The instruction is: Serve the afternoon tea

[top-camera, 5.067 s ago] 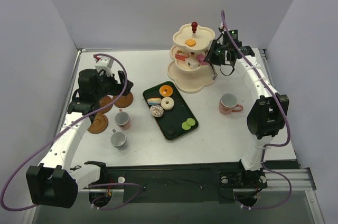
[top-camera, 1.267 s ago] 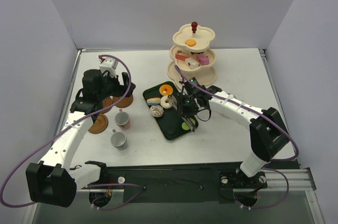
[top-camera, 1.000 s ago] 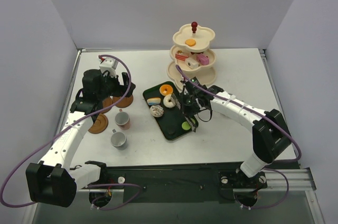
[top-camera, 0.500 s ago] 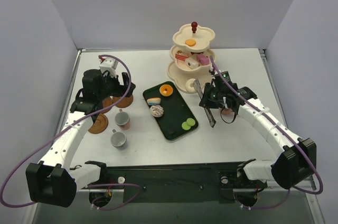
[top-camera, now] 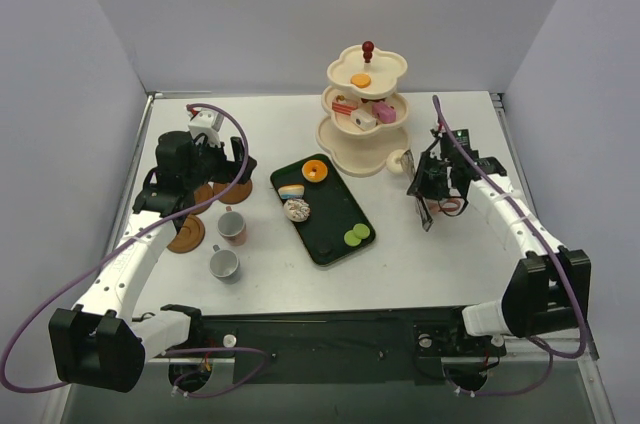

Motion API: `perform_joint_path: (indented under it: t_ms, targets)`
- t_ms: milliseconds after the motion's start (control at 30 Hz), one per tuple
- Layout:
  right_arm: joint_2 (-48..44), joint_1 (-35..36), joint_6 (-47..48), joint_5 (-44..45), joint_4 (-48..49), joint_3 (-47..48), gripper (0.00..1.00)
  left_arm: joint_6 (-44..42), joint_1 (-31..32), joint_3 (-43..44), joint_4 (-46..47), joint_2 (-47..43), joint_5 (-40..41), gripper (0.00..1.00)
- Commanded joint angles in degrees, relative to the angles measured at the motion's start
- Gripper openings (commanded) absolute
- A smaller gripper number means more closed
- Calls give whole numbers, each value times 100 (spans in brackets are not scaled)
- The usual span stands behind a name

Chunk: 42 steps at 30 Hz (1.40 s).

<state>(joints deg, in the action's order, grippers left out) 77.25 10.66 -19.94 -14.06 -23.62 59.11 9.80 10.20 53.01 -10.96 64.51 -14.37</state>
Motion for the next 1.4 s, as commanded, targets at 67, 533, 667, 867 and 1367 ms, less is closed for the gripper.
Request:
perform_joint_path:
  t_ms: [67, 533, 667, 867, 1367]
  targets:
    - [527, -468, 149, -439, 524, 364, 0, -75, 0, 218, 77, -62, 4, 94]
    - [1449, -652, -185, -685, 1183, 1110, 0, -40, -105, 227, 85, -61, -92, 94]
    - [1775, -652, -334, -729, 1289, 1331, 4, -40, -132, 227, 94, -53, -110, 94]
    - [2171, -582, -475, -887, 1491, 1542, 8, -22, -167, 218, 112, -35, -145, 94]
    - [1645, -521, -80, -10, 1149, 1270, 55, -13, -229, 209, 121, -17, -189, 94]
